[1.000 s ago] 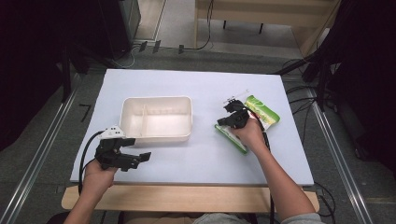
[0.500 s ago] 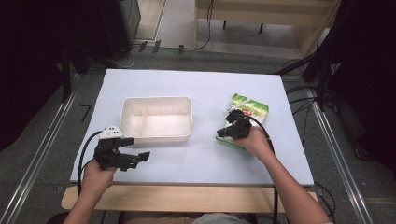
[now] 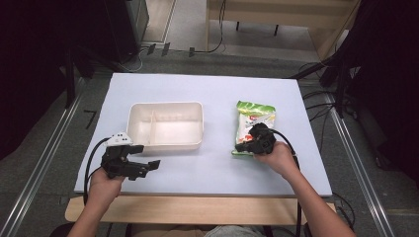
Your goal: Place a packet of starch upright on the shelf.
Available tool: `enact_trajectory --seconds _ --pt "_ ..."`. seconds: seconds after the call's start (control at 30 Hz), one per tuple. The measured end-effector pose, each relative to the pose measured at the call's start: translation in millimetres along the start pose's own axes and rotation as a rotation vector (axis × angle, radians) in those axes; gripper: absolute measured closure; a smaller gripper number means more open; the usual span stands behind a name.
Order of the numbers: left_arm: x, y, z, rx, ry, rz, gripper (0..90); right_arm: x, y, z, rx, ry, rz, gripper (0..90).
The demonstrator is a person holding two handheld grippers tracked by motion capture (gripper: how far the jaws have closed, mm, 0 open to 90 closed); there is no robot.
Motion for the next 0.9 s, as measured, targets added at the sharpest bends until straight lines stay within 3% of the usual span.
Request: enact_trajectory --seconds 0.07,0.2,0.23,0.4,0.6,0.7,0.9 --pt "0.1 0.5 0.1 -0.002 0.001 -0.001 14.7 0.7 -1.0 -1.0 -0.002 -0.001 0.009 90.0" --pt "0.9 0.6 1.1 0.001 0.002 -0.005 14.6 5.2 -0.6 -13.6 -0.022 0.059 0.016 86.0" --pt "0.9 0.6 1.7 -0.001 -0.001 0.0 14.7 8.8 0.6 -23.6 -0.033 0.114 0.017 84.4" --pt "1.1 0.9 1.3 0.002 0.003 0.003 14.7 11.9 7.6 -39.6 -0.093 0.156 0.027 70.9" --pt "1.0 0.9 1.4 0.004 -0.001 0.0 14.7 9.6 22.0 -54.8 -0.14 0.201 0.055 60.5" --pt "1.2 1.1 1.6 0.001 0.003 0.001 14.6 7.7 32.4 -65.8 -0.181 0.244 0.082 49.6" --pt "0.7 1.6 2.0 0.011 -0.005 0.011 14.7 2.7 47.3 -76.9 -0.22 0.278 0.124 40.7"
Point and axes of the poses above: each handheld gripper's, and its own axes: z roughly forward along the jaws, x roughly out of its top, y roughly to its right, the point moved 6 cm from there along z, roughly forward along the jaws, and after that the axes turned 12 degrees about x, right-handed, at the moved point
